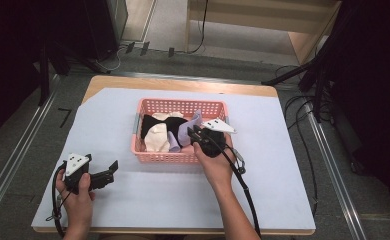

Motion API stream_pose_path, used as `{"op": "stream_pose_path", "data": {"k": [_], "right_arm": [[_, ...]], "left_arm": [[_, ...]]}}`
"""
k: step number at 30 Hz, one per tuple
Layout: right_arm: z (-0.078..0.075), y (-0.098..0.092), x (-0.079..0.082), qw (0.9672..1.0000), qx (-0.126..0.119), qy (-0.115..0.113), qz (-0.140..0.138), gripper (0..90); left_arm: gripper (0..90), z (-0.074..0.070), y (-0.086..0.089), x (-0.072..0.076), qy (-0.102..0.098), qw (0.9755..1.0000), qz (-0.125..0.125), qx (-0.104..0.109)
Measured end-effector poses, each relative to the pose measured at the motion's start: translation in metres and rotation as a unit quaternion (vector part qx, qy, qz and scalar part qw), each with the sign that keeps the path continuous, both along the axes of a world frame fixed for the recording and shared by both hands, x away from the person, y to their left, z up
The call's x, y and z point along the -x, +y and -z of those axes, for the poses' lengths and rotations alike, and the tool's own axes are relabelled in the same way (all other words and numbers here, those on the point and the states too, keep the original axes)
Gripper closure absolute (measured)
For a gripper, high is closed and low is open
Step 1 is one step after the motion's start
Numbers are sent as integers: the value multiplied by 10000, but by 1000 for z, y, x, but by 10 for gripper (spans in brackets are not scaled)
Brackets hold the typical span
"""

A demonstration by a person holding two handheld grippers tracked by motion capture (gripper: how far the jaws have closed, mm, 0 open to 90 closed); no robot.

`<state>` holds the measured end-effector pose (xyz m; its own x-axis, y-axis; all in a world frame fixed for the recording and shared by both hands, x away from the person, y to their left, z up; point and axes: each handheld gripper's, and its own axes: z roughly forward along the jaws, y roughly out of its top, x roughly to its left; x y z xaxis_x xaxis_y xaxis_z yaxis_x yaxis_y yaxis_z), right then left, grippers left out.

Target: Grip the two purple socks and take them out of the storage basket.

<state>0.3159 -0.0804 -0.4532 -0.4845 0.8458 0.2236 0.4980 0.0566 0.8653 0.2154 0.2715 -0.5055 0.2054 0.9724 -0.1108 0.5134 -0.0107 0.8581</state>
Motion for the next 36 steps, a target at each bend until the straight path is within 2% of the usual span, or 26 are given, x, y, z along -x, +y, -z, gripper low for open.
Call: {"op": "stream_pose_path", "data": {"k": [1,3,6,7,10,12,15,18,24,27,30,31,33,35,36], "right_arm": [[0,2,-2,9999,-56,99,-19,762],[1,6,-5,9998,73,161,27,789],[2,12,-10,9989,169,443,11,829],[3,17,-12,9982,299,522,-33,828],[3,21,-13,9973,429,601,-52,829],[4,24,-15,9966,430,703,-27,827],[4,27,-18,9941,237,1048,-119,805],[5,33,-20,9909,244,1310,-211,766],[7,43,-25,9865,434,1545,-320,668],[8,48,-28,9813,461,1825,-391,586],[9,53,-33,9708,564,2280,-490,557],[8,54,-35,9668,586,2439,-483,572],[8,54,-37,9617,523,2643,-498,638],[8,55,-38,9600,464,2716,-506,725],[7,54,-37,9607,456,2695,-490,785]], "left_arm": [[49,0,0,0,1,10000,5,-5],[49,0,0,0,2,10000,6,-5],[49,0,0,0,3,10000,3,-11],[50,0,0,0,0,10000,4,-9],[50,0,0,0,-4,10000,5,8],[51,0,0,0,-7,10000,10,11],[51,0,0,0,-1,10000,-1,18],[51,0,0,-1,12,10000,9,18],[51,0,1,-1,23,10000,6,21],[51,0,1,-1,24,10000,1,14],[51,0,0,-1,11,10000,-2,-4],[51,0,0,-1,13,10000,-6,2],[51,0,0,0,15,10000,1,4],[51,0,0,-1,11,10000,-3,-3],[51,0,0,0,9,10000,-4,0]]}}
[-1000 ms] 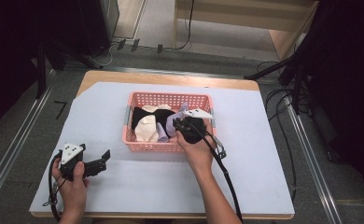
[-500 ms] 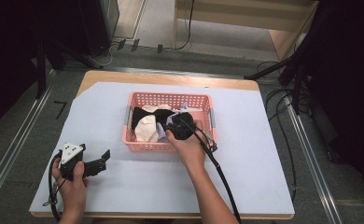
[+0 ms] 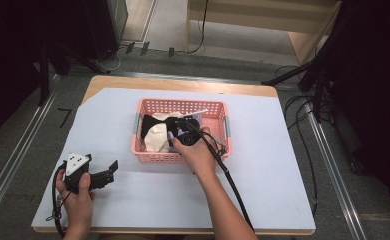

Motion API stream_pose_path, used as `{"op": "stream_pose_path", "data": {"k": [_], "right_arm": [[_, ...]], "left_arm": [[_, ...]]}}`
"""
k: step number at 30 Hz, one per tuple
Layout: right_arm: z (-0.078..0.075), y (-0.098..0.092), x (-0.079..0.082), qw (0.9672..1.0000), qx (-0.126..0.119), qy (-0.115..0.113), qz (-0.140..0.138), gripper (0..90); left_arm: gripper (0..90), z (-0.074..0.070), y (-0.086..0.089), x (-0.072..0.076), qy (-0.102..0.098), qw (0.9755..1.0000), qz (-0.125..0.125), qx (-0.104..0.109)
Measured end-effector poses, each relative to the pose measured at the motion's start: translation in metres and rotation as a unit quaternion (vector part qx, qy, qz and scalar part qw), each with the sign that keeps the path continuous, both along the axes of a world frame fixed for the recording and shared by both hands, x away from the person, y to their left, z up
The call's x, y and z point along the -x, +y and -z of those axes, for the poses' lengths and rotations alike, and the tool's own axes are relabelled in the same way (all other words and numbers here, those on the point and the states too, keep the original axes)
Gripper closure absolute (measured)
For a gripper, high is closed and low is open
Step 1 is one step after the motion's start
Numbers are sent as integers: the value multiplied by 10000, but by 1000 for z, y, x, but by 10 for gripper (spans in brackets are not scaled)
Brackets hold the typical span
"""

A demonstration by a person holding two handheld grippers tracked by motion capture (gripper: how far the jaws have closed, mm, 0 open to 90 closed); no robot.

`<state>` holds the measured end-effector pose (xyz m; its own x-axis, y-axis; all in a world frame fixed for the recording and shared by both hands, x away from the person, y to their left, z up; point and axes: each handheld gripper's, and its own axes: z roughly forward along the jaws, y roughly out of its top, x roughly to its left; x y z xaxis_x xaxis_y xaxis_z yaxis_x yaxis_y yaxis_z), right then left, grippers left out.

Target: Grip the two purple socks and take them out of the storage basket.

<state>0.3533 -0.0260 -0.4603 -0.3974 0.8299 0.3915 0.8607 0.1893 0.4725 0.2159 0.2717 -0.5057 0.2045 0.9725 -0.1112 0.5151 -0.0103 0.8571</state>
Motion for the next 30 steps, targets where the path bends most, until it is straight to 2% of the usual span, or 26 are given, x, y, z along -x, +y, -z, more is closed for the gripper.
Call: {"op": "stream_pose_path", "data": {"k": [2,3,4,6,8,9,10,11,12,16,17,19,20,21,22,24,30], "right_arm": [[-1,-3,1,9999,-3,-74,119,867],[-2,-6,3,9994,-71,-295,160,876],[-2,-6,3,9994,-71,-295,160,876],[-6,-11,7,9978,-314,-559,178,879],[-11,-16,11,9940,-579,-913,187,880],[-14,-18,14,9907,-698,-1139,242,880],[-18,-20,17,9865,-765,-1422,282,880],[-21,-21,19,9833,-811,-1601,288,880],[-25,-22,21,9786,-844,-1858,272,881],[-39,-27,29,9572,-864,-2745,308,880],[-42,-31,31,9466,-863,-3088,331,879],[-43,-36,32,9350,-978,-3389,369,879],[-43,-36,32,9350,-978,-3389,369,879],[-44,-38,33,9312,-1013,-3474,429,879],[-45,-40,33,9253,-999,-3632,437,879],[-47,-44,35,9157,-1015,-3860,463,879],[-57,-62,39,8920,-1002,-4345,736,880]], "left_arm": [[52,0,0,0,-9,10000,-7,7],[57,0,0,0,-10,10000,-10,3],[57,0,0,0,-12,10000,-8,5],[57,0,0,0,-7,10000,-5,6],[58,0,0,0,7,10000,5,8],[58,0,0,0,6,10000,5,4],[58,0,0,0,7,10000,8,2],[58,0,0,0,8,10000,4,5],[58,0,0,0,7,10000,8,3],[57,0,0,0,6,10000,15,-6],[57,0,0,0,8,10000,17,-4],[58,0,0,0,3,10000,12,2],[58,0,0,0,1,10000,4,22],[58,0,0,0,-6,10000,0,22],[58,0,0,0,-8,10000,-8,26],[58,0,0,0,-16,10000,-17,20],[58,0,0,0,-11,10000,3,-3]]}}
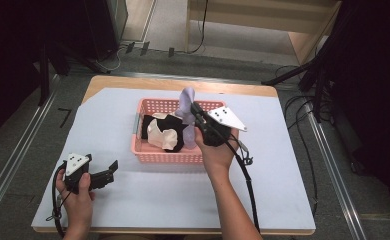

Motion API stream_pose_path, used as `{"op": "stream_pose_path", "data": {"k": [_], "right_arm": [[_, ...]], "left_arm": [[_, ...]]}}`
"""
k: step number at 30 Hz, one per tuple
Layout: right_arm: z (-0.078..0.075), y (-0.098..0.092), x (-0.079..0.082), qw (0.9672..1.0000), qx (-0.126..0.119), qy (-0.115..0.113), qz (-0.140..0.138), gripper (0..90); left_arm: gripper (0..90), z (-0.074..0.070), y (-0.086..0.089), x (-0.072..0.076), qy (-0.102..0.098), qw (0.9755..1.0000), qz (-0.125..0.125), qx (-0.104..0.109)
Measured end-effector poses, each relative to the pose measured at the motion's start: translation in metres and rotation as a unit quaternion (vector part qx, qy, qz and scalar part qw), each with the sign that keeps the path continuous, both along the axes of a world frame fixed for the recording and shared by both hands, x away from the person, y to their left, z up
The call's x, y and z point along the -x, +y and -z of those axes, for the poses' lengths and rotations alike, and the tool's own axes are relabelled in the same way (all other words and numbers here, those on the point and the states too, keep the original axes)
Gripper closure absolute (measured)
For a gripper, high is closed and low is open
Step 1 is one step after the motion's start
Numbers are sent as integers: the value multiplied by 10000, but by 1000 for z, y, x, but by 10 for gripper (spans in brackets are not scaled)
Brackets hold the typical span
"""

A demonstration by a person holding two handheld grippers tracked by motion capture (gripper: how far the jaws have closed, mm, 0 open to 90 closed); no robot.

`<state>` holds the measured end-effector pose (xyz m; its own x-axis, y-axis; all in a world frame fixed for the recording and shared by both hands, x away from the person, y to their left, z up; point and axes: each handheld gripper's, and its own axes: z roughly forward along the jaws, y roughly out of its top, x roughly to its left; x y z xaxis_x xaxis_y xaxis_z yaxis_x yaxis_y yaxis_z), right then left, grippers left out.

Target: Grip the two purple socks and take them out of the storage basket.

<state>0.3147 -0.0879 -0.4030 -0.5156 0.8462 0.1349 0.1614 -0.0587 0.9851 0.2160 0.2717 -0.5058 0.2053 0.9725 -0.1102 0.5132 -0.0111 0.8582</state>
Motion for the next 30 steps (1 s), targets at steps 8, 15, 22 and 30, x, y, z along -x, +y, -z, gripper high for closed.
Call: {"op": "stream_pose_path", "data": {"k": [8,15,22,30], "right_arm": [[-16,-52,5,9964,-246,-317,752,879],[-10,-102,13,9906,-225,-308,1315,879],[21,-136,18,9844,12,140,1751,879],[56,-153,13,9717,-112,901,2180,661]], "left_arm": [[57,0,0,0,-2,10000,-2,-1],[57,0,0,0,-15,10000,-21,11],[58,0,0,0,8,10000,-18,-3],[58,0,0,1,2,10000,-13,-4]]}}
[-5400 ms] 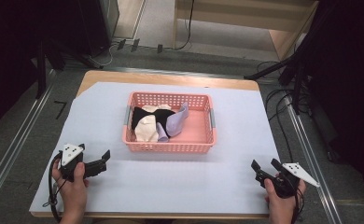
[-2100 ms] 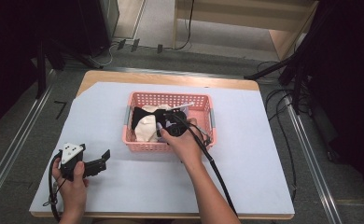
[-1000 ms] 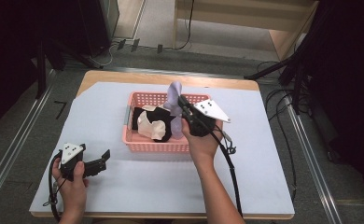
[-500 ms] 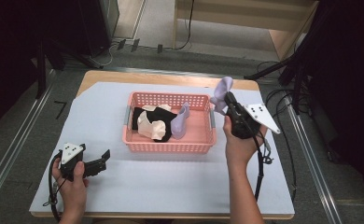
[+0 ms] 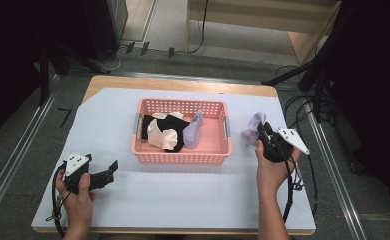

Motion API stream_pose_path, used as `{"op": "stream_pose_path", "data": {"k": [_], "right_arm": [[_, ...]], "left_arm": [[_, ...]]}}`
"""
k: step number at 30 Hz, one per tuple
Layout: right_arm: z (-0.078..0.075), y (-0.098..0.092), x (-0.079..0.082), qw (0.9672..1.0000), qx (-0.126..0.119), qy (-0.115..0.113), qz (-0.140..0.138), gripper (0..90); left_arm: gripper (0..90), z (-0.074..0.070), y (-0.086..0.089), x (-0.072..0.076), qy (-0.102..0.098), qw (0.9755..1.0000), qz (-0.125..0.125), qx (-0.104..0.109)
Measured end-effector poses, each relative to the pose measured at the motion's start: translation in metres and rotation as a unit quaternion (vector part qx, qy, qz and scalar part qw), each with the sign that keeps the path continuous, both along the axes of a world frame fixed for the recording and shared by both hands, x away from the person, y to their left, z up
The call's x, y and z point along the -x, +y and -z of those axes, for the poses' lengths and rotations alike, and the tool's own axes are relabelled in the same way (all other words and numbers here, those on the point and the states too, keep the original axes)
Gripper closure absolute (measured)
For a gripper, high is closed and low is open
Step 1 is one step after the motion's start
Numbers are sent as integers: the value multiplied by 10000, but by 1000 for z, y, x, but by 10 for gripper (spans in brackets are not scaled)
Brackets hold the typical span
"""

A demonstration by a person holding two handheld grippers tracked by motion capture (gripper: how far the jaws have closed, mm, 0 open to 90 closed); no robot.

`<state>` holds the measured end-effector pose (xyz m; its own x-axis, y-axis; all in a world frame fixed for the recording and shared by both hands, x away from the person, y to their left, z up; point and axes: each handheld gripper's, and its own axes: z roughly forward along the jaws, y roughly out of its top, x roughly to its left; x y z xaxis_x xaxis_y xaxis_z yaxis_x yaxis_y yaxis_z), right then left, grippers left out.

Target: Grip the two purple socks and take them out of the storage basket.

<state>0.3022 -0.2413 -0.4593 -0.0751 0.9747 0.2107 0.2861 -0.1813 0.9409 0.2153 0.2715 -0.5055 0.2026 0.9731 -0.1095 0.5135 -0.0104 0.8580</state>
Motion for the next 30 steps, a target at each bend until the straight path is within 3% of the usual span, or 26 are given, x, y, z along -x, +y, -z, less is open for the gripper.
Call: {"op": "stream_pose_path", "data": {"k": [2,3,7,11,16,28,30], "right_arm": [[-3,5,1,9996,-258,-124,-40,568],[-4,10,1,9993,-264,-215,-129,530],[-11,42,-3,9983,-20,-78,-575,446],[-16,74,-10,9943,-67,16,-1061,423],[-17,106,-22,9888,-62,338,-1452,415],[-6,155,-49,9772,226,1191,-1742,431],[-7,159,-52,9747,143,1304,-1809,428]], "left_arm": [[58,0,0,0,3,10000,-1,11],[58,0,0,0,6,10000,2,4],[58,0,0,0,7,10000,0,4],[58,0,0,0,2,10000,2,0],[58,0,0,0,-3,10000,12,13],[58,0,1,-1,8,10000,7,65],[58,0,1,-1,9,10000,8,64]]}}
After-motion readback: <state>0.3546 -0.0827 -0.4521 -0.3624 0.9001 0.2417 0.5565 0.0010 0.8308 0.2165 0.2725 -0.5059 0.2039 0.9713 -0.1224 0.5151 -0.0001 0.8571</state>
